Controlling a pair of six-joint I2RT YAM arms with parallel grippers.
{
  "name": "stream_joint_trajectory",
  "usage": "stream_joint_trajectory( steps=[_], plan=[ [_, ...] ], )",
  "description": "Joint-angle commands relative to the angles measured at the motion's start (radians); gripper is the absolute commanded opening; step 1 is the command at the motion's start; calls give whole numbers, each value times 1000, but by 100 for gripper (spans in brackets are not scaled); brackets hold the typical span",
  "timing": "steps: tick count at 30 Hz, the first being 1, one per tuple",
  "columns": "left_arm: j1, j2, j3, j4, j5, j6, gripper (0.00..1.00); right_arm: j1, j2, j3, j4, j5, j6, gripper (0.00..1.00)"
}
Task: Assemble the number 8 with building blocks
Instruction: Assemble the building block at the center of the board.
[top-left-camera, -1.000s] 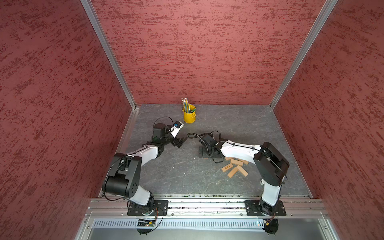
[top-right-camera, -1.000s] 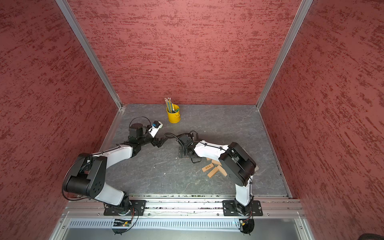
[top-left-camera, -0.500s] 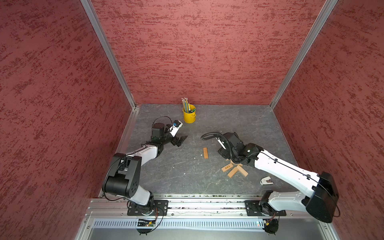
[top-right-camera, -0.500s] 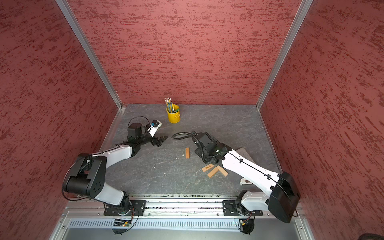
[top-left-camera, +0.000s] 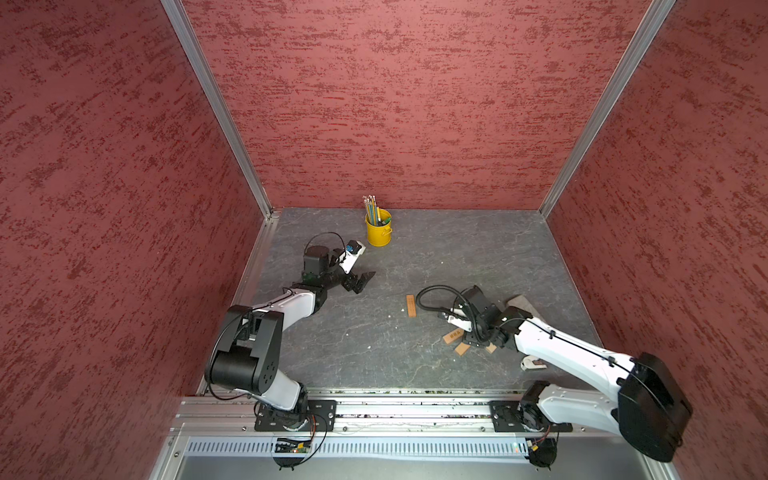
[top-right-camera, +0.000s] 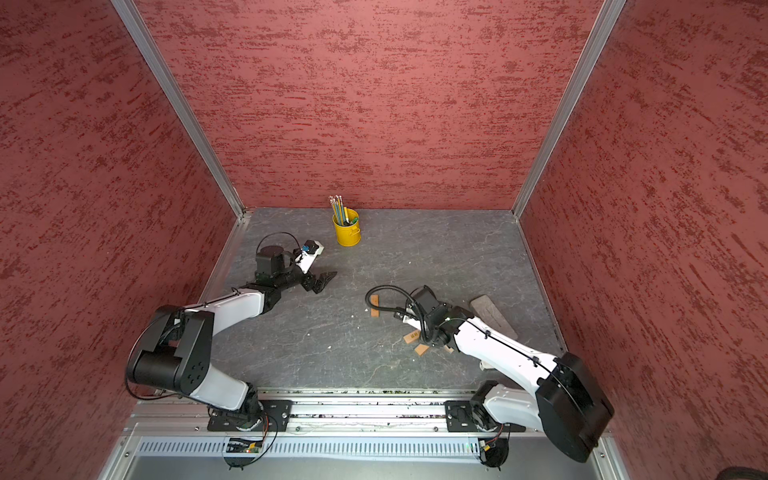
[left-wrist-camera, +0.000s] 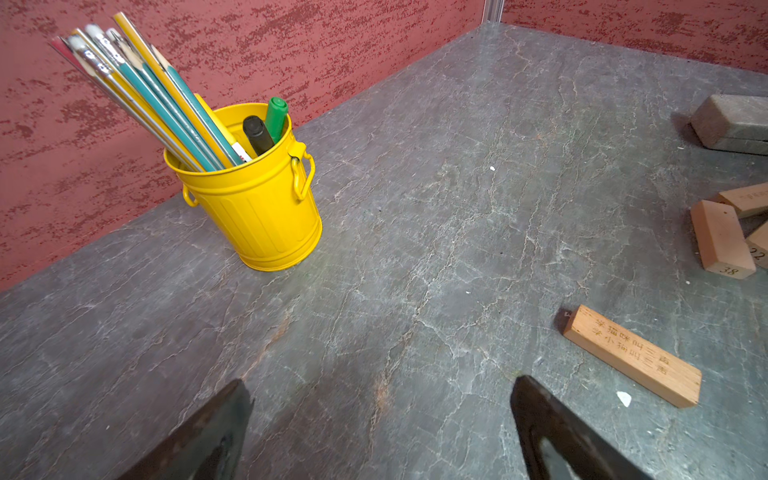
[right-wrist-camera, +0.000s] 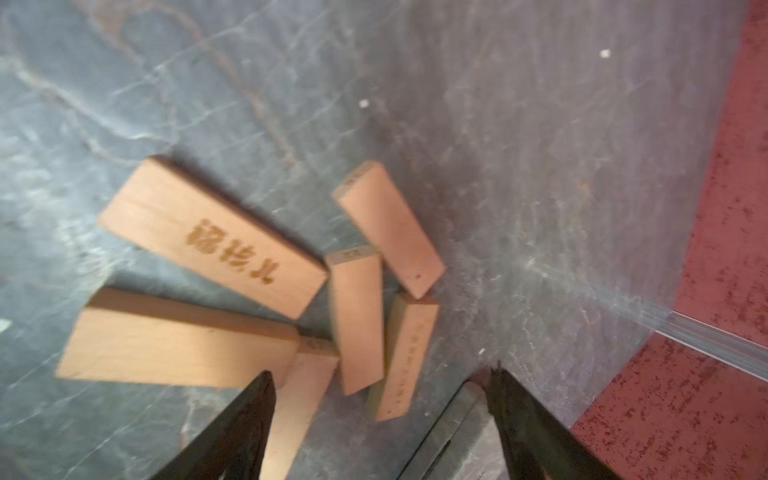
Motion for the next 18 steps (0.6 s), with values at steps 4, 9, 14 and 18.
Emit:
stream_joint_trajectory(
  steps=[4, 9, 14, 18],
  plan=[
    [2, -12, 3, 11, 5, -5, 99, -133, 47, 50, 201, -191, -148, 84],
    [3, -1, 4, 18, 11, -9, 100, -191, 159, 112, 165, -269, -234, 84],
    [8, -1, -2, 35, 6, -14, 99, -216, 236, 153, 55, -264, -318, 82],
    [16, 4, -1, 42, 9, -18, 99, -234, 253, 128, 51, -240, -365, 82]
  ],
)
